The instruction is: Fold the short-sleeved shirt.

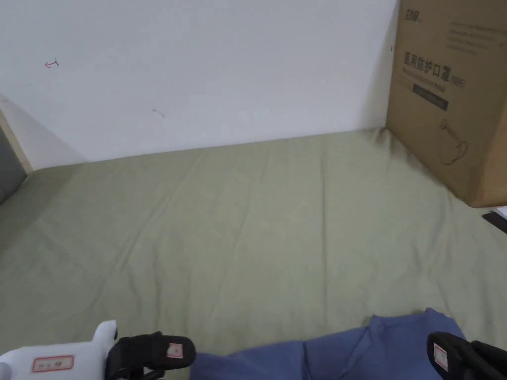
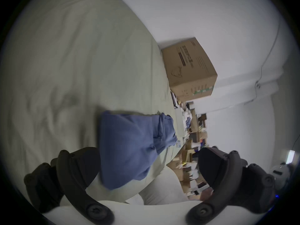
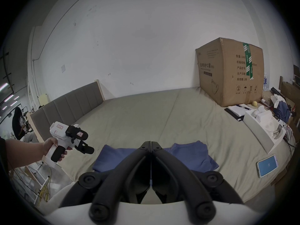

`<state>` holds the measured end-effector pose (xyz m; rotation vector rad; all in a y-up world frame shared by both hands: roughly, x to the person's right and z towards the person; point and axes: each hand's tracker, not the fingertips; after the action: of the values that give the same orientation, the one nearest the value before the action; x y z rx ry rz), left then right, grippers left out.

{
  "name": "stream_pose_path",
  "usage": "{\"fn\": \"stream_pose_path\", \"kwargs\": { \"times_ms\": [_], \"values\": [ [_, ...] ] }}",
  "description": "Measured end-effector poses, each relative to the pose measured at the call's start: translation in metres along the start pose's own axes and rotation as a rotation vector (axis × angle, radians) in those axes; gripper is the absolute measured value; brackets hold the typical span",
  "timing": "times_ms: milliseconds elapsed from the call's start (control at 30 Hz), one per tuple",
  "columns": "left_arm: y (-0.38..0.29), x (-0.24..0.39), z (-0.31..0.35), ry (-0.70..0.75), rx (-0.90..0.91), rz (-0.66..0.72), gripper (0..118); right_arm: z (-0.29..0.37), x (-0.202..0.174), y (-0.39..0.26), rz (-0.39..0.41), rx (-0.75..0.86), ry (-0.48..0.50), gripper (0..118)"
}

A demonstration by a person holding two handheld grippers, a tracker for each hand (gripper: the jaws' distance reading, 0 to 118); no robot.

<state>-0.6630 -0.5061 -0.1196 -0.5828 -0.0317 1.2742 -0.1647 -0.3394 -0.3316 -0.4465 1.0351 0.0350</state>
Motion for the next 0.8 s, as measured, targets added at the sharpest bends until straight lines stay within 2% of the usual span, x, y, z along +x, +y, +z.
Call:
{"fn": "stream_pose_path", "kwargs": {
  "times_ms": [133,267,300,367,400,433,467,500,533,567,667,767,800],
  "values": [
    [-0.004,-0.052,-0.006,-0.147,-0.020,0.184,118,-0.017,-0.014,-0.004,0.011,-0.053,0.022,1],
    [-0.007,-0.074,-0.058,-0.246,-0.184,0.273,118,-0.032,-0.026,-0.008,0.022,-0.104,0.045,1],
    [-0.003,-0.075,-0.073,-0.234,-0.217,0.233,118,-0.035,-0.029,-0.008,0.023,-0.115,0.052,1],
    [0.015,-0.061,-0.090,-0.219,-0.181,0.105,109,-0.038,-0.033,-0.008,0.041,-0.126,0.054,1],
    [0.022,-0.056,-0.093,-0.159,-0.140,0.077,102,-0.039,-0.035,-0.008,0.056,-0.127,0.052,1],
    [0.028,-0.053,-0.091,-0.052,-0.107,0.049,79,-0.039,-0.036,-0.008,0.070,-0.125,0.050,1],
    [0.033,-0.055,-0.084,0.132,-0.101,0.010,20,-0.040,-0.036,-0.008,0.076,-0.125,0.050,1],
    [0.035,-0.061,-0.078,0.331,-0.120,-0.026,6,-0.040,-0.036,-0.008,0.080,-0.126,0.051,1],
    [-0.011,-0.055,-0.105,0.058,-0.074,0.080,6,-0.041,-0.036,-0.007,0.080,-0.130,0.053,1],
    [-0.010,-0.051,-0.104,0.088,-0.078,0.099,6,-0.041,-0.036,-0.007,0.077,-0.135,0.053,1],
    [0.002,-0.020,-0.082,0.251,-0.094,-0.074,6,-0.039,-0.033,-0.005,0.059,-0.147,0.051,1],
    [0.005,0.028,-0.053,0.349,-0.076,-0.133,6,-0.031,-0.030,-0.001,0.054,-0.126,0.064,1],
    [0.000,0.041,-0.025,0.409,-0.062,-0.155,6,-0.028,-0.029,-0.001,0.055,-0.112,0.066,1]
  ]
}}
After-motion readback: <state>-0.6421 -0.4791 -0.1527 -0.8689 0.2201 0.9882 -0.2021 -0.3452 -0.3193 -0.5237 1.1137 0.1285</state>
